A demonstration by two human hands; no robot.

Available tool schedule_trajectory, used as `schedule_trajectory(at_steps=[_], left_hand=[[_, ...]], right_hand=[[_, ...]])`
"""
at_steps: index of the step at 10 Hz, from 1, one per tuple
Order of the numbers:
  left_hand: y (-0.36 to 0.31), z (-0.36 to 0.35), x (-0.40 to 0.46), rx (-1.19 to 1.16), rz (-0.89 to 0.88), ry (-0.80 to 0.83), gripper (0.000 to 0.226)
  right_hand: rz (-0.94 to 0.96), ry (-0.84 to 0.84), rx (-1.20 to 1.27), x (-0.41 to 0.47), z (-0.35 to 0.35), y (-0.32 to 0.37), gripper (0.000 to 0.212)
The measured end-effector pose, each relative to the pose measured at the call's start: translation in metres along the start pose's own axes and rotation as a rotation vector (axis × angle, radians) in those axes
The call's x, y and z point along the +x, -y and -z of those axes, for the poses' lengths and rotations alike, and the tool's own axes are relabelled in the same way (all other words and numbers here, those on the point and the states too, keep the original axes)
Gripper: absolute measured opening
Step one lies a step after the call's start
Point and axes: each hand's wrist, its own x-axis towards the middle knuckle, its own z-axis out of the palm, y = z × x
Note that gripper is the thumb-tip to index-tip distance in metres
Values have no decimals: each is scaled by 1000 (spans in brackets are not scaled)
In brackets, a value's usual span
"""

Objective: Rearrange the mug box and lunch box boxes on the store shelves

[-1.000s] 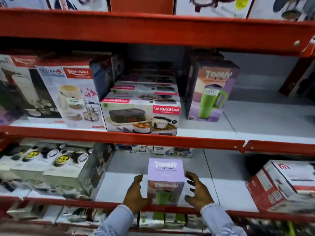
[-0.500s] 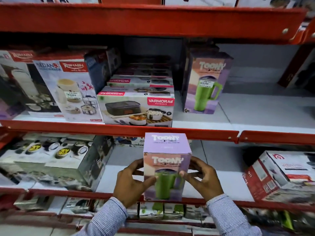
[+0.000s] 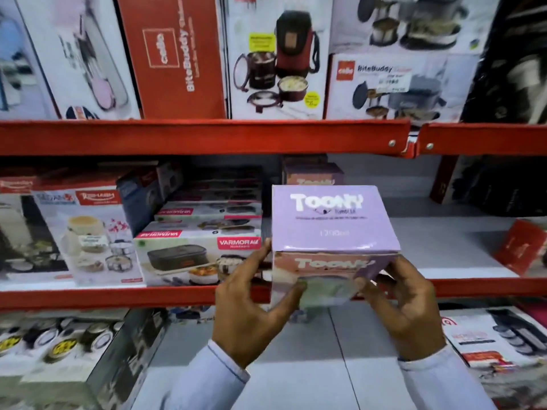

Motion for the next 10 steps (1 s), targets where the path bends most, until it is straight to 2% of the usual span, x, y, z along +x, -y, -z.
schedule_trajectory(at_steps=[1, 2, 3, 5, 9, 10], left_hand=[[0, -27, 28, -5, -13, 33, 61], [8, -48, 48, 30, 8, 44, 66], [19, -64, 62, 88, 34, 57, 59], [42, -83, 71, 208, 99, 97, 42], [44, -88, 77, 279, 96, 114, 48], [34, -81, 74, 274, 84, 102, 52]], right_hand=[[35, -16, -52, 30, 13, -8, 33], [-32, 0, -20, 56, 17, -26, 42], [-104, 10, -30, 78, 13, -46, 48], [-198, 18, -82, 96, 8, -76, 40], [-266, 11, -100, 101, 11, -80, 35], [-246, -39, -171, 92, 8, -71, 44]])
